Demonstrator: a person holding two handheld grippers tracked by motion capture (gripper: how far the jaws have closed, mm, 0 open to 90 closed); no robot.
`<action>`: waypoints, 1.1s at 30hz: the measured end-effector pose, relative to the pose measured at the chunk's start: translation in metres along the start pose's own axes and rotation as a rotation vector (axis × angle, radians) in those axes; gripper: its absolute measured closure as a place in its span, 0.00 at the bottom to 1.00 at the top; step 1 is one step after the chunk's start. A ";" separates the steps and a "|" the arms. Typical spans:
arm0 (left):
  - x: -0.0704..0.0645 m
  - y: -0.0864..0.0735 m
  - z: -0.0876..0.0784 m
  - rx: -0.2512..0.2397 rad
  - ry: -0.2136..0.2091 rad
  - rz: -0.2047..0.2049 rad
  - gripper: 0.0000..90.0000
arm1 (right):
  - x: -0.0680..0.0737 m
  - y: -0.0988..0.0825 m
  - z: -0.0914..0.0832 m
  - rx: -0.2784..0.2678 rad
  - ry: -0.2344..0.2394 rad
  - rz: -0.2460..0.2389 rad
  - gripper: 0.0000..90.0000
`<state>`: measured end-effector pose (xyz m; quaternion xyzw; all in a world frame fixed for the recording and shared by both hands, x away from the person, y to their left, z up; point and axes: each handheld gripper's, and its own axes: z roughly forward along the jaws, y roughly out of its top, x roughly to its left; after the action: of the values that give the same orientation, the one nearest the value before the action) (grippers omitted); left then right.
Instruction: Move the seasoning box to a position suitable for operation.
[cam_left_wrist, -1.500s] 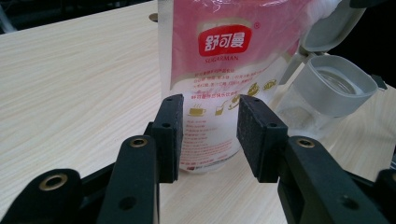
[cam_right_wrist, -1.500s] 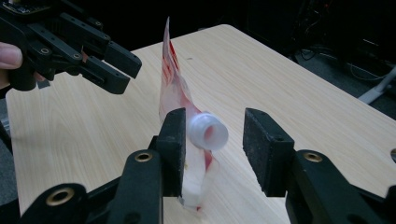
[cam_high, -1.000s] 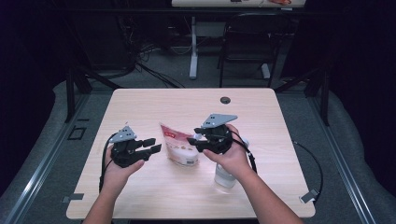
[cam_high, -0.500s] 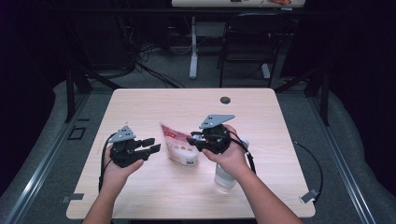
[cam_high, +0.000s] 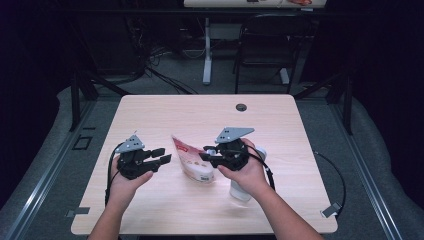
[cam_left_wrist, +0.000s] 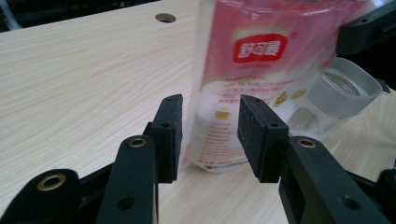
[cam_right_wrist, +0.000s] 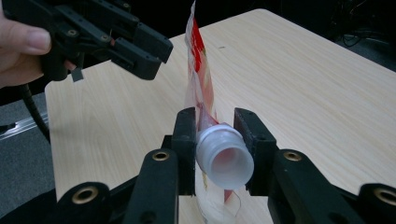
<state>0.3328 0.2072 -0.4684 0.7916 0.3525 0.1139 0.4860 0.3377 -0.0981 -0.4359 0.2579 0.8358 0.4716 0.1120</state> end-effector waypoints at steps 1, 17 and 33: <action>0.000 0.000 0.000 0.000 0.000 0.000 0.67 | 0.000 -0.002 -0.002 0.004 0.003 0.001 0.79; -0.001 -0.001 0.001 0.004 0.000 -0.003 0.67 | -0.001 -0.013 -0.021 0.041 -0.004 0.001 0.78; -0.001 -0.001 0.002 0.006 -0.003 -0.004 0.67 | 0.007 0.009 -0.021 0.038 -0.014 -0.033 0.69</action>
<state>0.3325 0.2059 -0.4702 0.7924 0.3538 0.1109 0.4845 0.3259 -0.1056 -0.4170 0.2495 0.8479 0.4519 0.1206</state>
